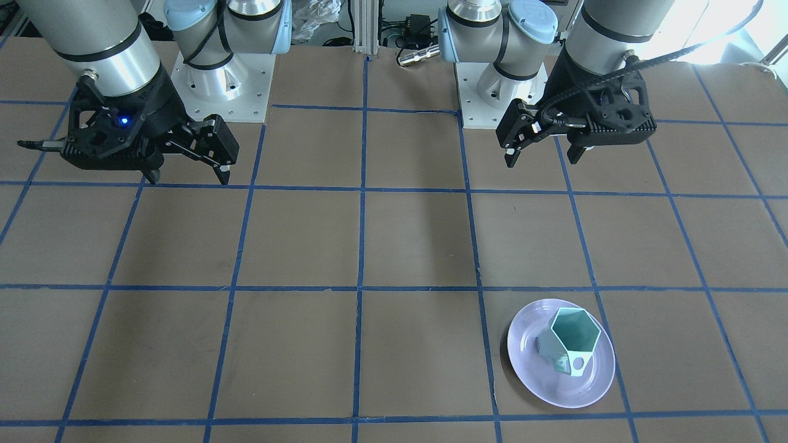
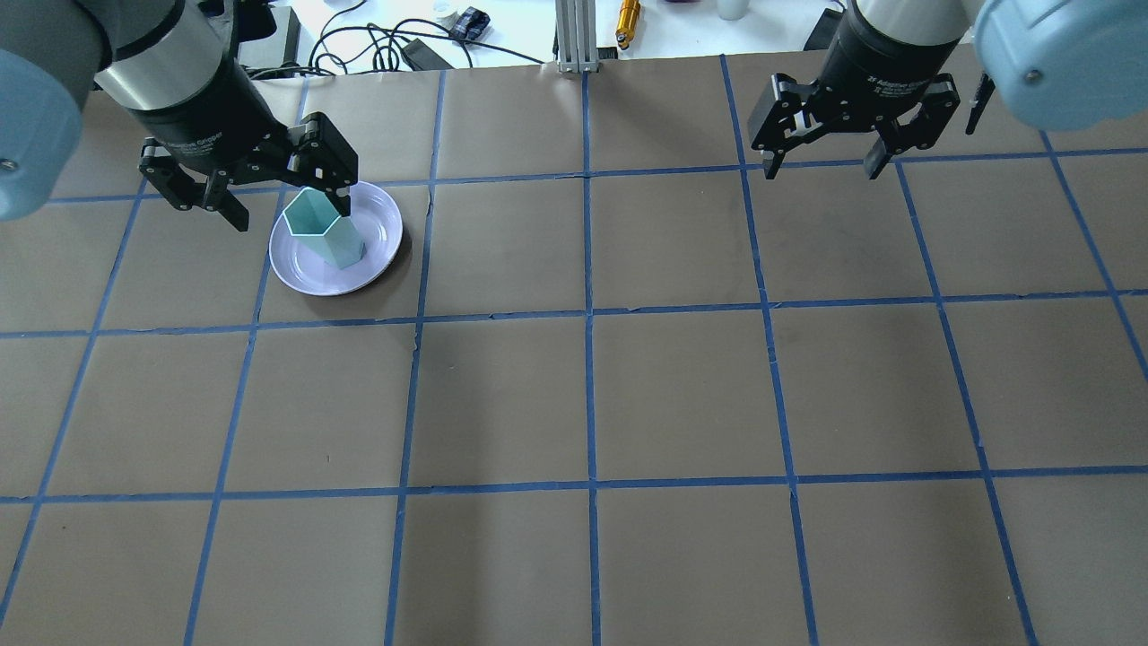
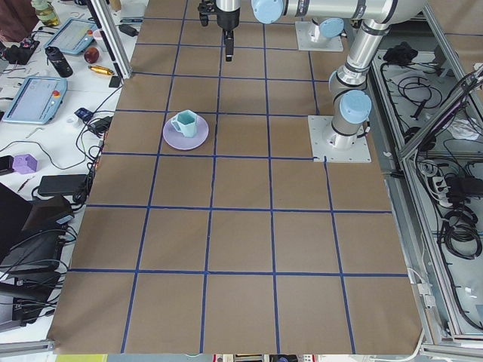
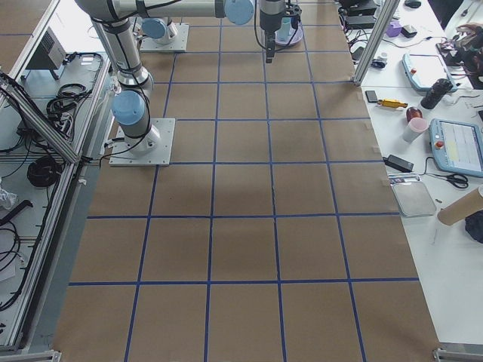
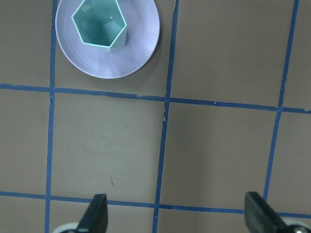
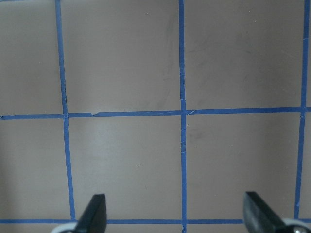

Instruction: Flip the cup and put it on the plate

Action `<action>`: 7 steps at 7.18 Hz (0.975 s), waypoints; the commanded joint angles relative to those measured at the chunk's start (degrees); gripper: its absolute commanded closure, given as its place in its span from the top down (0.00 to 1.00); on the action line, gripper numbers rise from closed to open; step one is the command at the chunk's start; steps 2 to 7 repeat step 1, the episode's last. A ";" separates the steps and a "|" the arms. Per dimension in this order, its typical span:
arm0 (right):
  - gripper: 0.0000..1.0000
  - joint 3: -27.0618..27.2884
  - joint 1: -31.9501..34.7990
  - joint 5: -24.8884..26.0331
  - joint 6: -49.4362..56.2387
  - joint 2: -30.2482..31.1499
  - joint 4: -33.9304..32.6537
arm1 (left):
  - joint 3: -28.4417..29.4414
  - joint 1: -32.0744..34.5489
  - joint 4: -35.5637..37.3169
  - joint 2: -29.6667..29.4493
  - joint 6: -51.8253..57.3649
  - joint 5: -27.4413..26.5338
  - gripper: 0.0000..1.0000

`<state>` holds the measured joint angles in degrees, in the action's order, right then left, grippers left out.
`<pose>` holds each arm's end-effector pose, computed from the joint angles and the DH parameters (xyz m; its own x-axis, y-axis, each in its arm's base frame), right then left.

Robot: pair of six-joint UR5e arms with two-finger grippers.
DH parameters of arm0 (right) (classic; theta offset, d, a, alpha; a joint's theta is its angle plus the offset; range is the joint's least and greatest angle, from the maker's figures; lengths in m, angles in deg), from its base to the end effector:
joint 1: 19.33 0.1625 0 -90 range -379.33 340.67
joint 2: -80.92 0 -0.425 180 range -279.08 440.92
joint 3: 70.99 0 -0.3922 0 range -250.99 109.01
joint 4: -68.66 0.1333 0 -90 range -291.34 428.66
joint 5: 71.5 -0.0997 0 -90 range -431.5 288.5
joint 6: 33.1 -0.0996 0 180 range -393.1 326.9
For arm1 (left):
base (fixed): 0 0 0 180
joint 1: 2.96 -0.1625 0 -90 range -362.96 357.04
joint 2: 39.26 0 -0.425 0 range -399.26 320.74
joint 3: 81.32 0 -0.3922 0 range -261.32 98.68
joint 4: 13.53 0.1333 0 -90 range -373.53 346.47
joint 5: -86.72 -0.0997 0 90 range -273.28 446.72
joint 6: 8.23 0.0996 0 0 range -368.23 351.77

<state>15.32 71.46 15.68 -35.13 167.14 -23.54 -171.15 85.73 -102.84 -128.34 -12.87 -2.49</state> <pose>0.1454 -0.5216 0.4902 -0.9985 0.0198 -0.0504 0.0216 0.9992 -0.0351 -0.1235 -0.4910 0.4985 -0.9945 -0.1032 0.0162 -0.1036 0.9942 -0.0298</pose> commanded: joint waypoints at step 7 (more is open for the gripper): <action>1.00 0.00 0.00 -0.08 -0.08 0.00 0.00 | 0.01 -0.01 -0.08 -0.04 0.24 -0.09 1.00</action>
